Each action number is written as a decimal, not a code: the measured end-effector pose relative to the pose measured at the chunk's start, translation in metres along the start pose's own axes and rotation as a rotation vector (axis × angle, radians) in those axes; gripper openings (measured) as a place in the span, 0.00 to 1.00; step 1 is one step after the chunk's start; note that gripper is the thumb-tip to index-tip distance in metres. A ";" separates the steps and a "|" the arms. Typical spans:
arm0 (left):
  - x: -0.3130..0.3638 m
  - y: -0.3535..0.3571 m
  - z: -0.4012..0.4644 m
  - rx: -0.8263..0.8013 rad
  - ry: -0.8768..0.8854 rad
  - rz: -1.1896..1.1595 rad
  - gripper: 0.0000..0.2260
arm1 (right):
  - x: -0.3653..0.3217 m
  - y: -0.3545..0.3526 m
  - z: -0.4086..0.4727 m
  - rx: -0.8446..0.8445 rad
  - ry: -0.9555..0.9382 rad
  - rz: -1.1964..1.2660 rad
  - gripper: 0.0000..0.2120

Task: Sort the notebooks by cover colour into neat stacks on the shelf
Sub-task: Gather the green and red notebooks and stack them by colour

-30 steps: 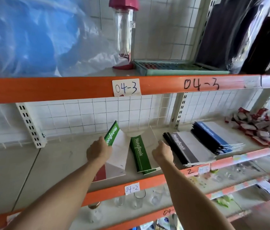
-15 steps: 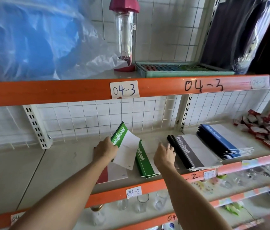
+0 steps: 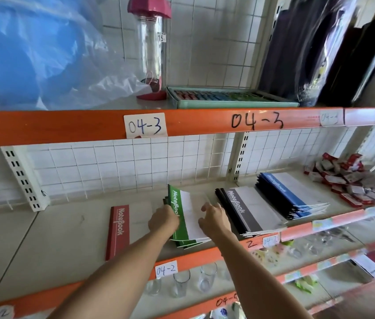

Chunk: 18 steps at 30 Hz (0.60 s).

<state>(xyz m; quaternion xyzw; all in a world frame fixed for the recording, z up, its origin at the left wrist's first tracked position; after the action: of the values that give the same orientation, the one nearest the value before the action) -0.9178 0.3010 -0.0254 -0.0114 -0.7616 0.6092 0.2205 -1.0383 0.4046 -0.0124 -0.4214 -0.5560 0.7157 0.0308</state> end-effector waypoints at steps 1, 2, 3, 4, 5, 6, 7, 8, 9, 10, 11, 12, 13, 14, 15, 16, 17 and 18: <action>0.002 0.003 -0.003 0.022 0.025 0.095 0.10 | 0.001 0.000 -0.002 -0.001 -0.004 0.003 0.19; 0.004 0.006 -0.006 0.048 0.059 0.169 0.11 | 0.002 0.000 -0.003 -0.003 -0.008 0.005 0.19; 0.005 0.009 -0.008 0.067 0.088 0.215 0.13 | 0.002 0.000 -0.004 -0.004 -0.014 0.003 0.20; 0.005 0.010 -0.009 0.081 0.106 0.237 0.14 | 0.002 0.000 -0.005 -0.008 -0.019 0.000 0.20; 0.004 0.010 -0.010 0.088 0.114 0.245 0.15 | 0.001 0.001 -0.007 -0.014 -0.027 -0.002 0.20; 0.003 0.010 -0.011 0.101 0.122 0.248 0.16 | -0.001 0.003 -0.008 -0.021 -0.036 -0.002 0.20; 0.001 0.009 -0.011 0.114 0.136 0.245 0.16 | -0.004 0.005 -0.009 -0.030 -0.047 -0.003 0.21; -0.002 0.008 -0.011 0.131 0.163 0.239 0.16 | -0.007 0.007 -0.010 -0.038 -0.058 -0.004 0.22; -0.007 0.006 -0.010 0.157 0.204 0.232 0.16 | -0.012 0.009 -0.011 -0.046 -0.067 -0.003 0.22; -0.012 0.003 -0.010 0.193 0.258 0.226 0.17 | -0.018 0.011 -0.011 -0.053 -0.073 0.001 0.23; -0.020 -0.002 -0.009 0.225 0.316 0.230 0.19 | -0.024 0.015 -0.012 -0.061 -0.078 0.007 0.24; -0.030 -0.007 -0.008 0.244 0.370 0.248 0.21 | -0.031 0.018 -0.012 -0.069 -0.084 0.011 0.25; -0.041 -0.013 -0.007 0.250 0.406 0.276 0.23 | -0.040 0.023 -0.013 -0.076 -0.096 0.010 0.26; -0.055 -0.020 -0.007 0.250 0.422 0.297 0.25 | -0.049 0.029 -0.014 -0.083 -0.111 0.008 0.26; -0.071 -0.027 -0.006 0.244 0.419 0.303 0.26 | -0.059 0.036 -0.015 -0.091 -0.127 0.013 0.27; -0.088 -0.035 -0.007 0.241 0.409 0.295 0.27 | -0.072 0.043 -0.017 -0.100 -0.146 0.027 0.27; -0.107 -0.043 -0.007 0.245 0.397 0.281 0.27 | -0.084 0.052 -0.019 -0.108 -0.167 0.038 0.28; -0.127 -0.051 -0.007 0.255 0.384 0.267 0.27 | -0.099 0.061 -0.022 -0.118 -0.191 0.042 0.29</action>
<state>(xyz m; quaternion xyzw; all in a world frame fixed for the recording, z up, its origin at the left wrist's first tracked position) -0.7881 0.2585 -0.0179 -0.1994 -0.6148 0.7106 0.2782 -0.9350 0.3476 -0.0071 -0.3639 -0.5887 0.7191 -0.0620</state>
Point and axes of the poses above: each hand's wrist, its own z-axis towards the middle knuckle, its own y-axis out of the palm, x = y × z, the point moved 1 cm from there along z, towards the middle knuckle, and after that the axes turned 9 degrees about z, right-handed, at the moved point
